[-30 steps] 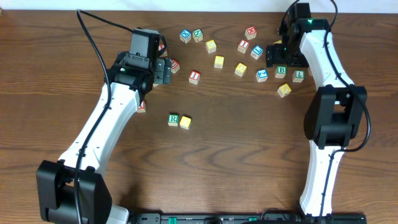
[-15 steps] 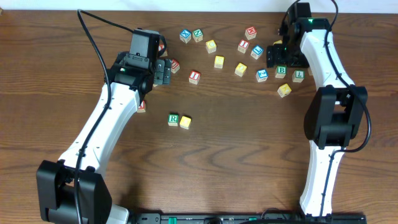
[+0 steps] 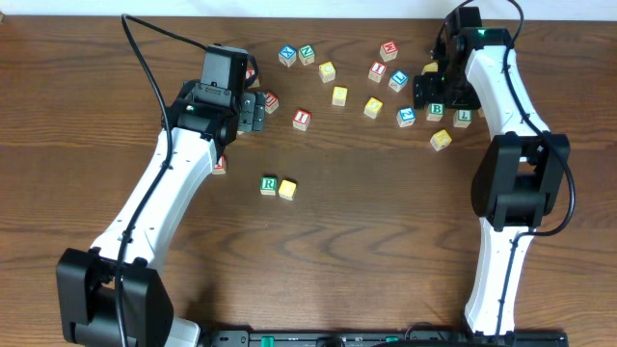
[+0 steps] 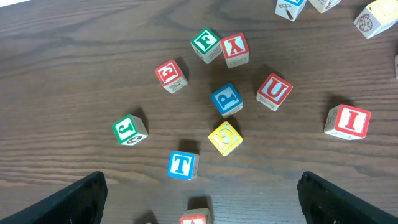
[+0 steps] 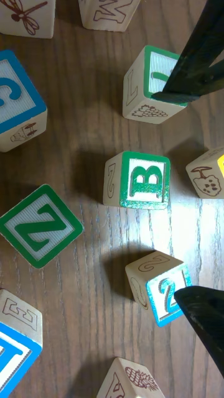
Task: Spell out ROBOT
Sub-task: 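Position the open right gripper above the green B block, then lower the right gripper around the green B block and close it, then lift the green B block and carry it toward the R and O blocks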
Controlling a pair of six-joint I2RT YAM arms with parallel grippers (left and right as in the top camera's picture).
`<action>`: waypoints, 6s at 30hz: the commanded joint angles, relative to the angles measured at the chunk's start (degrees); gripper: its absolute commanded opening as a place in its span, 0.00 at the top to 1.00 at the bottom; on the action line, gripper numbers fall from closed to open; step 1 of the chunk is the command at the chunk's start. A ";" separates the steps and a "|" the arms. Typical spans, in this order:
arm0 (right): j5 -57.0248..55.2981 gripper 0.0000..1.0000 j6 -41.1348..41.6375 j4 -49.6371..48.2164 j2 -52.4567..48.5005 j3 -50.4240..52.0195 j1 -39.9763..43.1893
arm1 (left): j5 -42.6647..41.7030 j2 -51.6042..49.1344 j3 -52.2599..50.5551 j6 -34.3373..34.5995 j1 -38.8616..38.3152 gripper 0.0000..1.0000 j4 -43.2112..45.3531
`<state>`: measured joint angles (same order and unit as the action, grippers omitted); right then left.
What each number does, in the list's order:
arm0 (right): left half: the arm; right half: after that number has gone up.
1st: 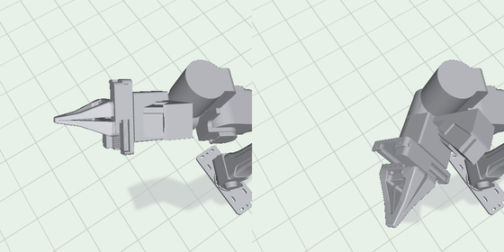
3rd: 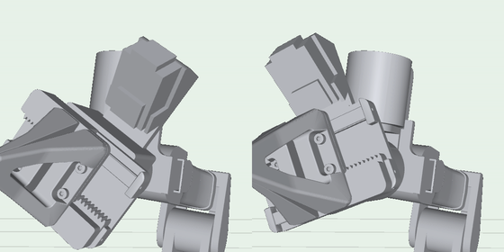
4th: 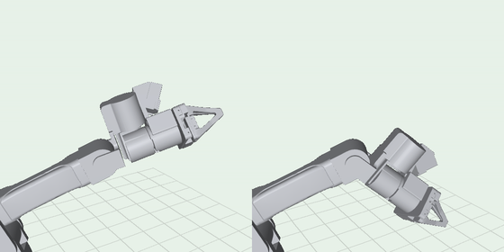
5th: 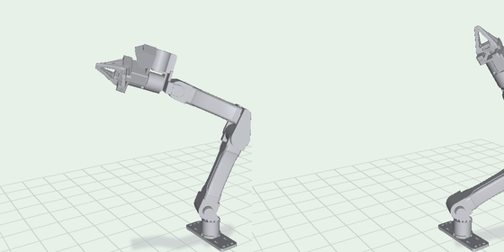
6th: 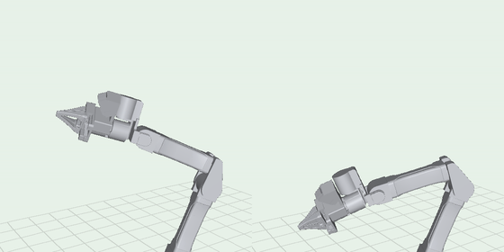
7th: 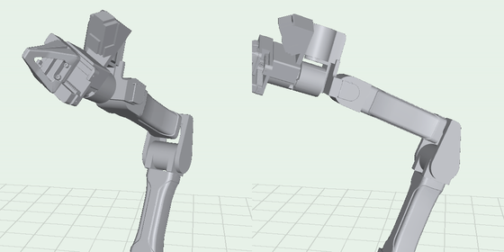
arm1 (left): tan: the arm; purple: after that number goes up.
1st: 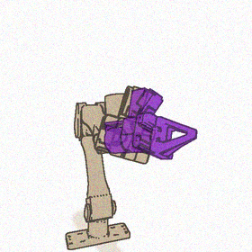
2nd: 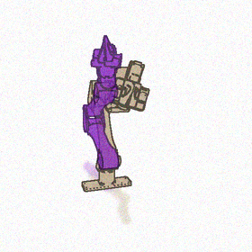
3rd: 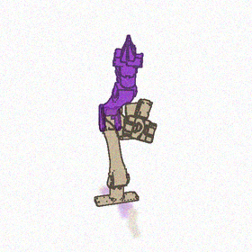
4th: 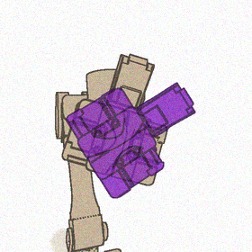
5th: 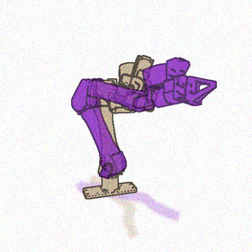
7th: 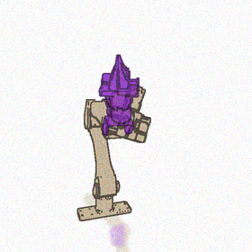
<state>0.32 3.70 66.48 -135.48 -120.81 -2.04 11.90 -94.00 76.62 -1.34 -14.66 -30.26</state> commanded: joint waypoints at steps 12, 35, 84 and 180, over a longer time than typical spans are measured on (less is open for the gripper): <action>0.28 0.12 0.52 -3.54 0.46 2.80 1.31 | -0.26 1.42 1.60 -0.42 0.24 0.04 -0.35; 0.28 0.51 0.96 -7.06 0.46 6.91 1.31 | -0.24 1.42 1.60 -0.59 0.24 0.04 -0.35; 1.40 0.65 1.20 -8.61 0.46 7.39 1.18 | 1.20 1.42 1.44 -0.57 1.16 0.04 -0.33; 0.85 0.86 0.26 0.13 1.20 -9.81 -0.46 | 1.20 1.42 1.33 -0.59 1.16 0.04 -0.37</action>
<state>1.52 4.54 65.04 -135.33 -126.26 -1.19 12.36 -94.00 76.62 -1.54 -13.87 -30.35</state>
